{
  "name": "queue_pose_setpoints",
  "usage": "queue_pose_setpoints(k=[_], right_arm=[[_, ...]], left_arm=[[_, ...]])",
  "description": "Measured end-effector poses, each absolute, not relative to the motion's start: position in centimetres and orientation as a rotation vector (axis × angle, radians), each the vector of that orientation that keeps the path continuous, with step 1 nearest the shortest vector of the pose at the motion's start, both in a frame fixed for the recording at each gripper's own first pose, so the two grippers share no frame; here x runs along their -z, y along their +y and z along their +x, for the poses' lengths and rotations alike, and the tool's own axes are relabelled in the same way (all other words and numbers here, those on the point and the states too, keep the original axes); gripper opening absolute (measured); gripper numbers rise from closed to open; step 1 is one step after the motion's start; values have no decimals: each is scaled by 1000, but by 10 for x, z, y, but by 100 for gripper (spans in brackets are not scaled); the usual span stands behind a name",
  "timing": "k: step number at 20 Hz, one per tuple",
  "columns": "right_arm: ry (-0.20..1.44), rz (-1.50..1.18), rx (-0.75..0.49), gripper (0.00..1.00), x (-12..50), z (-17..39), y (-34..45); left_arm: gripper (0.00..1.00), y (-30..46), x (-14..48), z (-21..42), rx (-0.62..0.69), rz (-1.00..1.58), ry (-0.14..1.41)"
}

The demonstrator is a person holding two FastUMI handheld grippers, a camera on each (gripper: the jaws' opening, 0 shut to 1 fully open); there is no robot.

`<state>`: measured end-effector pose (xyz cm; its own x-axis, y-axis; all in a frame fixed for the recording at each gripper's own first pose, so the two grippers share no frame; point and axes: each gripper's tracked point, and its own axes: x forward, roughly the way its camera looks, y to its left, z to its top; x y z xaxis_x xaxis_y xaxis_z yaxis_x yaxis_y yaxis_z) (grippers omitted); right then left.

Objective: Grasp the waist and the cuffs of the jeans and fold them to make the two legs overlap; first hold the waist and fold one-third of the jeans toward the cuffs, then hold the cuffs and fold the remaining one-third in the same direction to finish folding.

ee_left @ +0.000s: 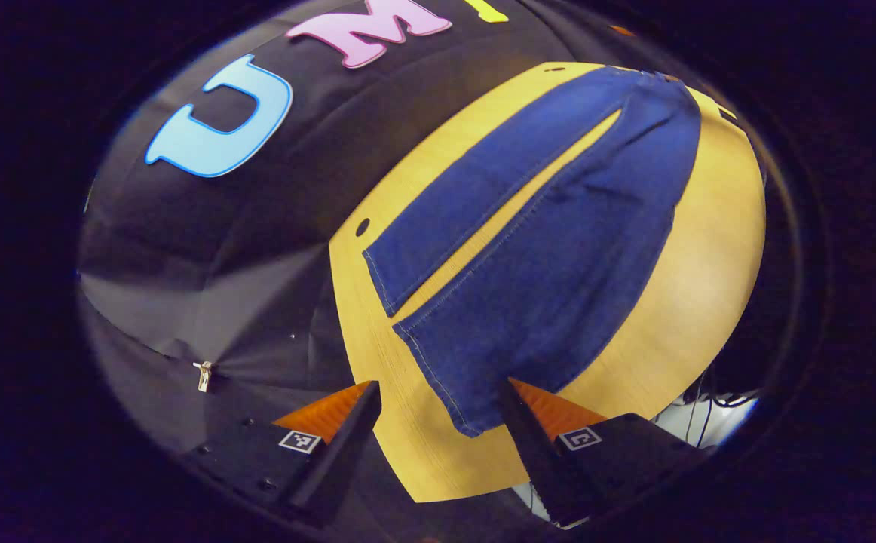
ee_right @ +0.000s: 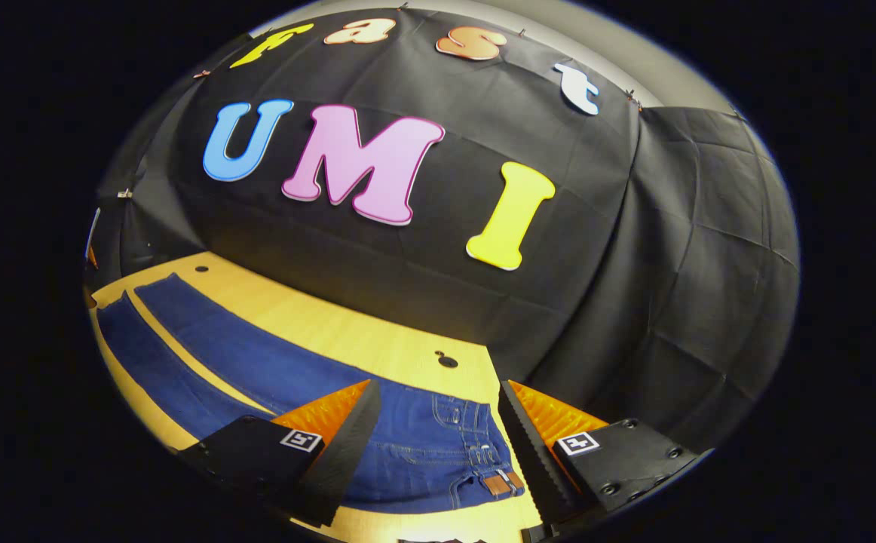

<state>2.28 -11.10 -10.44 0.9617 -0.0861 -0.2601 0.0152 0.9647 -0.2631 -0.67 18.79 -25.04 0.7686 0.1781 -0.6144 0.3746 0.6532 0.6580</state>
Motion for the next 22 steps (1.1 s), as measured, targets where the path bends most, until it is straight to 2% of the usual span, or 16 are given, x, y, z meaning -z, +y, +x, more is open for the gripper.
queue_pose_setpoints(k=[4, 7, 13, 14, 15, 17, 18, 19, 20, 21, 22], right_arm=[[332, -274, 78, 96, 122, 13, -133], [360, -304, 110, 96, 132, 11, -153], [376, -363, 245, 96, 139, 2, -215], [382, -397, 258, 96, 142, -2, -228], [387, -445, 270, 96, 144, -4, -241], [407, -536, 278, 96, 152, -11, -263], [421, -578, 274, 96, 155, -15, -271], [434, -625, 260, 96, 160, -18, -277], [442, -684, 246, 96, 164, -20, -284], [450, -744, 224, 96, 168, -21, -290], [466, -795, 199, 96, 175, -22, -294]], left_arm=[[98, 196, 290, -20, 294, 1080, 805], [98, 208, 314, -17, 326, 1173, 851], [93, 207, 314, 15, 390, 1316, 765], [89, 204, 317, 20, 404, 1302, 760], [77, 201, 321, 24, 411, 1287, 764], [64, 200, 323, 30, 423, 1265, 775], [61, 202, 326, 31, 441, 1243, 803], [49, 200, 327, 32, 459, 1229, 823], [41, 201, 328, 35, 478, 1221, 843], [38, 201, 330, 36, 491, 1209, 860], [28, 202, 332, 37, 489, 1201, 880]])
